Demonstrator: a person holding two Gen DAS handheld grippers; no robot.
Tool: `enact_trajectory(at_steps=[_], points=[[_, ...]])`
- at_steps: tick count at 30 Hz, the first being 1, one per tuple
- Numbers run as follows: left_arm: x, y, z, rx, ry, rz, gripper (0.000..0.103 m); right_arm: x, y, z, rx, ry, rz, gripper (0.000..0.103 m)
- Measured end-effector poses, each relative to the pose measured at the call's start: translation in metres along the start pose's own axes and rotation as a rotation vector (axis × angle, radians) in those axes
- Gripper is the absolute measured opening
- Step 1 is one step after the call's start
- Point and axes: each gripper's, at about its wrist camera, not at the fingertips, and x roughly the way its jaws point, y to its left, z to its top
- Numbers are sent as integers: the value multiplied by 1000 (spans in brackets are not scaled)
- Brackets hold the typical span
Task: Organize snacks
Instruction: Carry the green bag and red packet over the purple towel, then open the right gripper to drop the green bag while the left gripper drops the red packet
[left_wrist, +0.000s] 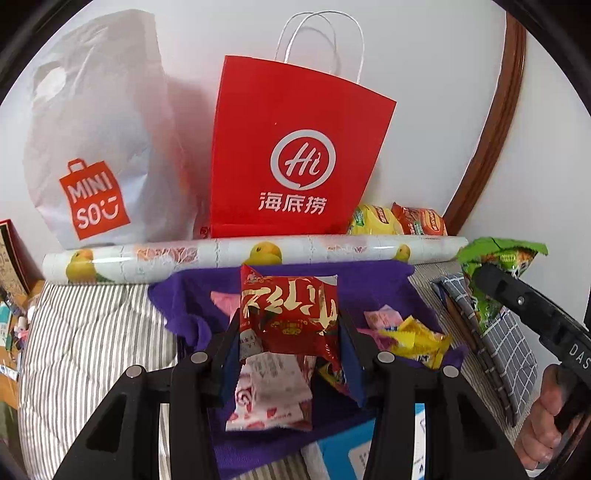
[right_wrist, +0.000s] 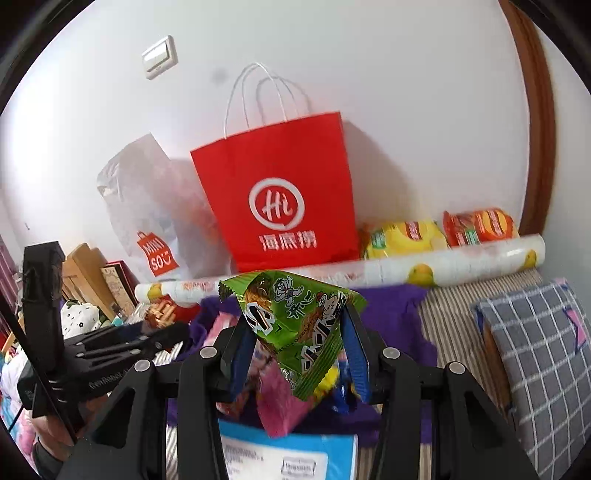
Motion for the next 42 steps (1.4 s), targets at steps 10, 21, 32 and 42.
enact_trajectory(at_steps=[10,21,32,42], points=[[29,9,-7,-41,5,-8,44,37,-18,1,53,23,44,45],[39,18,-20,-120,10,-95,45,55,-36,-13,81,60,80,45],[53,4,-29,-68,48,-89,46,68,-27,-28,8,96,39,45],[61,-4,-35,-31,76,-95,47,88,-32,-38,37,158,5,45]])
